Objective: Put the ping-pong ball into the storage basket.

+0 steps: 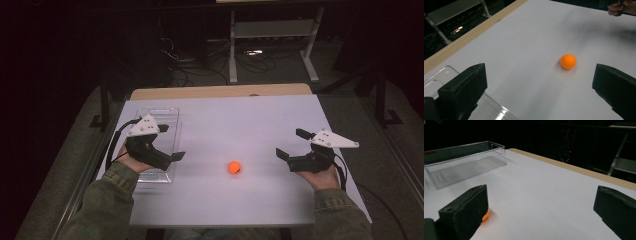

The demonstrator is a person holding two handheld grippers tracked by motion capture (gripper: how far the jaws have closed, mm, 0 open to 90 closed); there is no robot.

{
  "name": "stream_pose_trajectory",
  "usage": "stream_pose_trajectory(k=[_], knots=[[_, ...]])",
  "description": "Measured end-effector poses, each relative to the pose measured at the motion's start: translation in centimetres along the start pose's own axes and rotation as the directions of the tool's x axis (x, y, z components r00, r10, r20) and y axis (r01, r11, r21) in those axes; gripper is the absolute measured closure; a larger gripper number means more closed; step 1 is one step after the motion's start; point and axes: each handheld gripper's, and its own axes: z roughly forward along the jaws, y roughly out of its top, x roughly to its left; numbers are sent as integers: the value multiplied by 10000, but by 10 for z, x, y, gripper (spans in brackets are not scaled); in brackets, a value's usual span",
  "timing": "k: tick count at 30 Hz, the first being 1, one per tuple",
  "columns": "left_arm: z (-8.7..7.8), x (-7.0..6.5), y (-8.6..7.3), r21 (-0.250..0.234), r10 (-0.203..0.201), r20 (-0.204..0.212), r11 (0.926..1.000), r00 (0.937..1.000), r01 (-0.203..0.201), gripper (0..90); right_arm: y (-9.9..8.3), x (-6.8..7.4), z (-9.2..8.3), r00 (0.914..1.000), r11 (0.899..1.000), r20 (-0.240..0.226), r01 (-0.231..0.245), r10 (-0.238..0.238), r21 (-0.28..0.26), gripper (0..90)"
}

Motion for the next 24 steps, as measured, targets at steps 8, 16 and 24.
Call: stream_pose_trajectory(k=[8,16,24], knots=[[13,-2,7,365,154,264,9992,9995,-163,0,0,1,1,10000,10000,-23,34,-34,12,0],[22,2,10,491,87,427,9987,9990,-108,0,0,0,1,9999,10000,-101,33,-33,11,0],[31,2,17,760,208,582,9968,9981,-252,0,0,0,1,9999,10000,-111,21,-21,-27,0]])
